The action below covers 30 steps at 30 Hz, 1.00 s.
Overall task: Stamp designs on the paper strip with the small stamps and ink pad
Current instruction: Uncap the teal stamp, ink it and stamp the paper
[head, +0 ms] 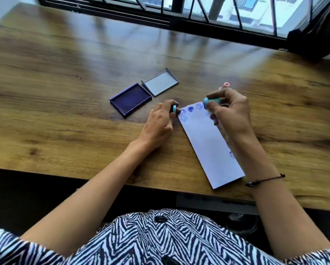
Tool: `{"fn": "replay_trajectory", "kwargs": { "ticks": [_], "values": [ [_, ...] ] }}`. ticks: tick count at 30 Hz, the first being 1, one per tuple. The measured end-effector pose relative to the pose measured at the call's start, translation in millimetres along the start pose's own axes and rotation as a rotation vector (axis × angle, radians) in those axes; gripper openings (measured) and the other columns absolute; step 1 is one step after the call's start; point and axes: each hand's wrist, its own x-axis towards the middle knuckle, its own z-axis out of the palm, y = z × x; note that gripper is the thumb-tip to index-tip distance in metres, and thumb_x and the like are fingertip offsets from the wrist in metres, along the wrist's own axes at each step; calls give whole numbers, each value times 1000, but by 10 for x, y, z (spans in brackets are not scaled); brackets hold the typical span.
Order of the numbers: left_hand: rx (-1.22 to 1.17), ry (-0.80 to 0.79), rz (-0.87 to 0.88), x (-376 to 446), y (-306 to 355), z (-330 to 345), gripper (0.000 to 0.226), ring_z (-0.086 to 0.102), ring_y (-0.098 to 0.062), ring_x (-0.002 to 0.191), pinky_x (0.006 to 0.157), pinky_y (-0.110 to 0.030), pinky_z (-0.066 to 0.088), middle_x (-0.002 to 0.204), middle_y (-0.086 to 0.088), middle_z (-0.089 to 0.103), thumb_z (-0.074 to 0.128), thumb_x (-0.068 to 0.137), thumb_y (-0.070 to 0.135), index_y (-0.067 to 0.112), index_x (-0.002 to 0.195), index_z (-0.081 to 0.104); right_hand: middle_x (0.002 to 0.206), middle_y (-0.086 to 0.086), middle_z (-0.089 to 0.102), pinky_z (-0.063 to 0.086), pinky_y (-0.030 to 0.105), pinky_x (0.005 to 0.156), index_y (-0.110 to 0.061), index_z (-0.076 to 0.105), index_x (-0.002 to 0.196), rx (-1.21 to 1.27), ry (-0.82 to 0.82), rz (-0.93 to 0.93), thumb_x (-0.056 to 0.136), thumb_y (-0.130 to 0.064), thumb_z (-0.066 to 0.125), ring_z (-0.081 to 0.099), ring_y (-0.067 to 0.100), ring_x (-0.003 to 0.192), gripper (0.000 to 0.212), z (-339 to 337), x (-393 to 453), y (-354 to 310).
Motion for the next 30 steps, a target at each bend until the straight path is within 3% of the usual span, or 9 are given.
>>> {"fn": "replay_trajectory", "kwargs": {
  "ticks": [5,13,19,27,30],
  "values": [
    [-36,-12,-14,-24,41,-39,31,46,-25,116,98,-39,35,117,-9,64,41,90,7,9,121,44,70,5,62,43,18,38,-22,61,76,142,-59,94,81,-4,62,52,4,44,19,26,-136,36],
    [-155,6,-38,-66,76,-103,29,51,-27,111,97,-44,40,115,-12,64,40,90,4,7,119,45,70,4,60,45,19,41,-20,60,77,182,-94,141,82,-2,59,52,10,49,19,130,-223,18],
    [-193,60,-32,-82,47,-106,26,55,-24,105,90,-31,38,112,-11,66,41,91,4,7,116,46,69,2,61,48,20,42,-19,61,79,223,-83,160,83,-2,58,52,8,47,18,119,-239,33],
    [-251,87,-60,-114,53,-123,26,56,-29,103,94,-44,43,111,-16,64,42,90,4,8,115,50,67,0,61,49,21,44,-16,62,81,282,-52,198,84,0,57,52,8,46,16,109,-255,75],
    [-263,95,-60,-156,33,-115,27,55,-25,98,89,-36,44,112,-16,61,45,89,6,8,115,52,69,1,62,51,22,47,-16,62,81,305,-50,207,84,-2,58,53,7,46,15,114,-263,84]
  ]
}}
